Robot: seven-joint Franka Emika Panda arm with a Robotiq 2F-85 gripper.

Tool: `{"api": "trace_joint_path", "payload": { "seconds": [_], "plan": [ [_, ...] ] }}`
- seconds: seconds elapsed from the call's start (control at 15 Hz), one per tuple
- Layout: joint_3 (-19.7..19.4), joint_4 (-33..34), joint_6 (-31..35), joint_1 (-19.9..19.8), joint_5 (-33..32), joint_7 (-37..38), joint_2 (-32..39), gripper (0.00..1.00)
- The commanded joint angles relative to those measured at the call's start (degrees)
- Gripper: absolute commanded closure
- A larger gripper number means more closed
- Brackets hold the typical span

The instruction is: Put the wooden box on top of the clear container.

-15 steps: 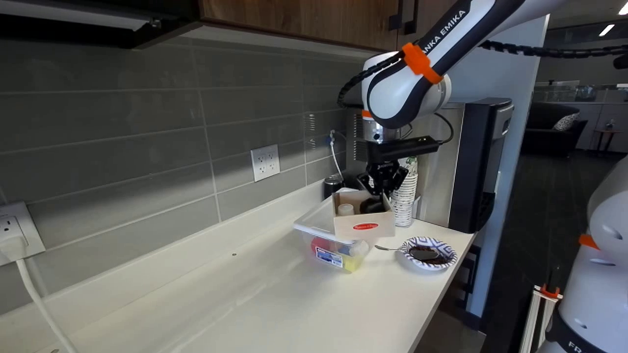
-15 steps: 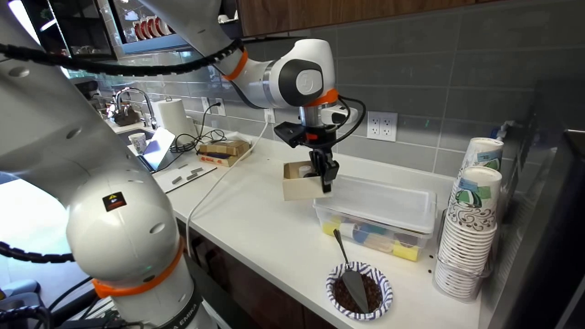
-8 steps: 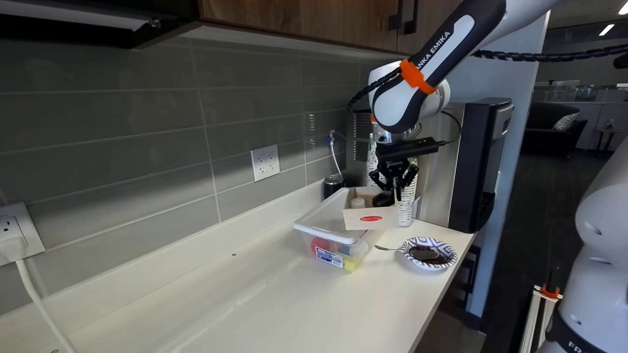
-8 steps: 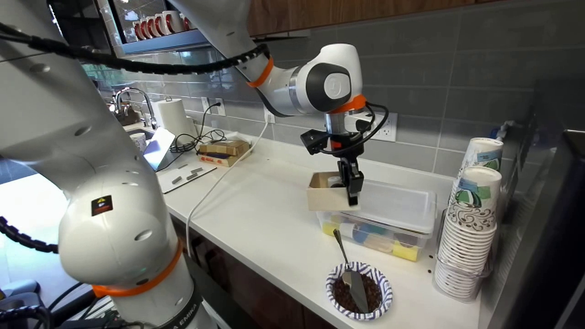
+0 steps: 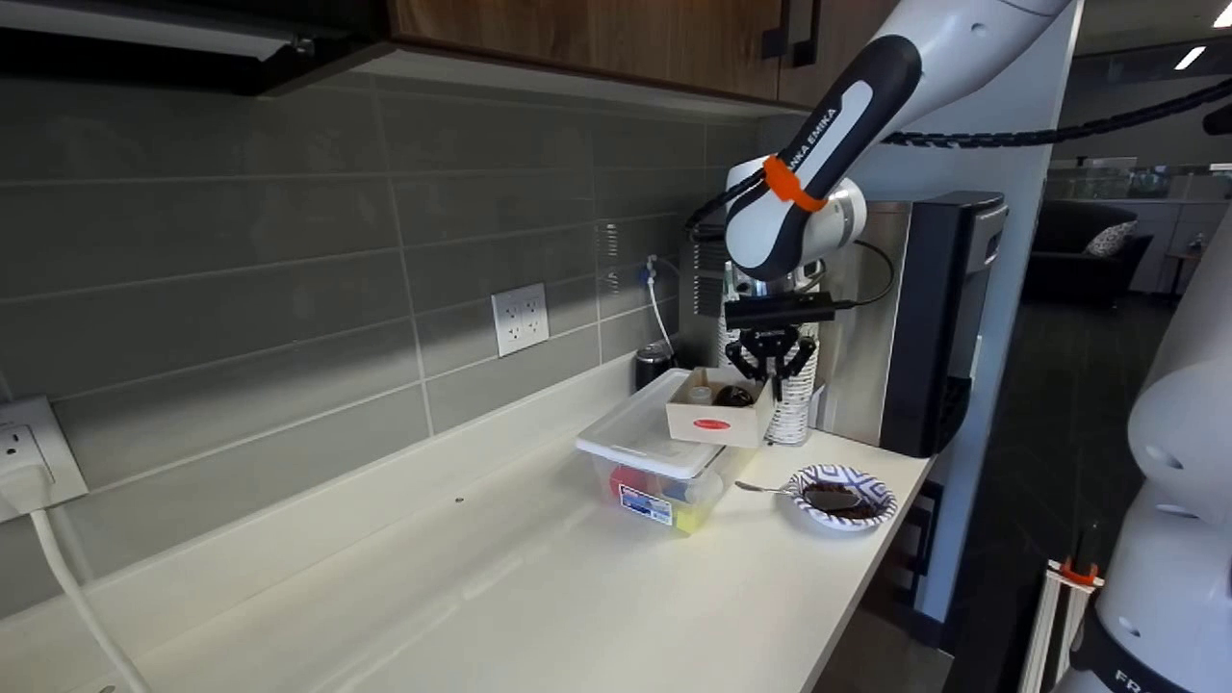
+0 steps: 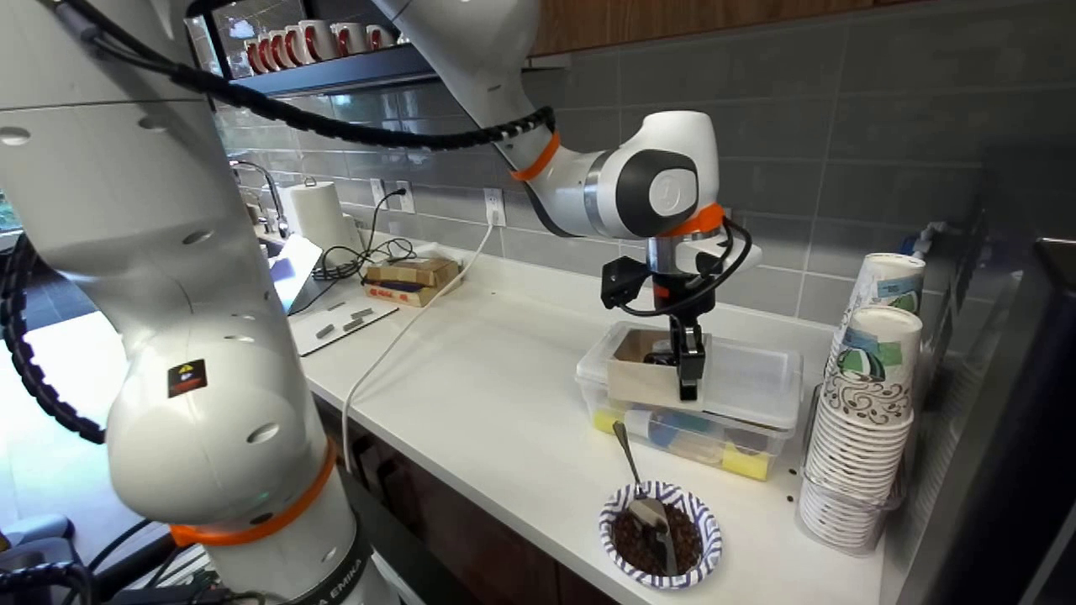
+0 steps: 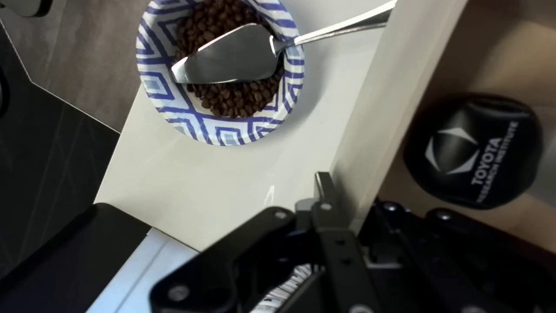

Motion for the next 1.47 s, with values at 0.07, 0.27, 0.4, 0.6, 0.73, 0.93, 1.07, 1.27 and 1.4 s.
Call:
{"api": "trace_joint_path", "payload": {
  "seconds": [0.07, 0.27, 0.4, 0.6, 0.73, 0.93, 1.07, 1.27, 1.4],
  "plan": [
    [-2.79, 4.56, 1.44, 1.84, 5.95, 1.72, 5.23, 0.96],
    [-3.57, 5.82, 2.61, 2.51, 9.81, 1.65, 6.21, 0.96],
    [-3.76, 6.44, 3.60, 2.86, 12.07, 1.64, 6.52, 0.96],
    [-4.01, 6.92, 4.06, 3.42, 13.99, 1.50, 6.60, 0.96],
    [-4.18, 7.14, 4.12, 3.74, 14.33, 1.56, 6.65, 0.96],
    [-4.40, 7.28, 3.77, 3.93, 13.92, 1.75, 6.75, 0.60],
    [-4.52, 7.25, 3.79, 4.08, 13.87, 1.89, 6.70, 0.46],
    [-4.61, 7.20, 3.84, 4.27, 13.91, 1.82, 6.41, 0.24],
    [-4.53, 7.23, 3.44, 4.36, 14.32, 1.05, 6.26, 0.08]
  ]
}}
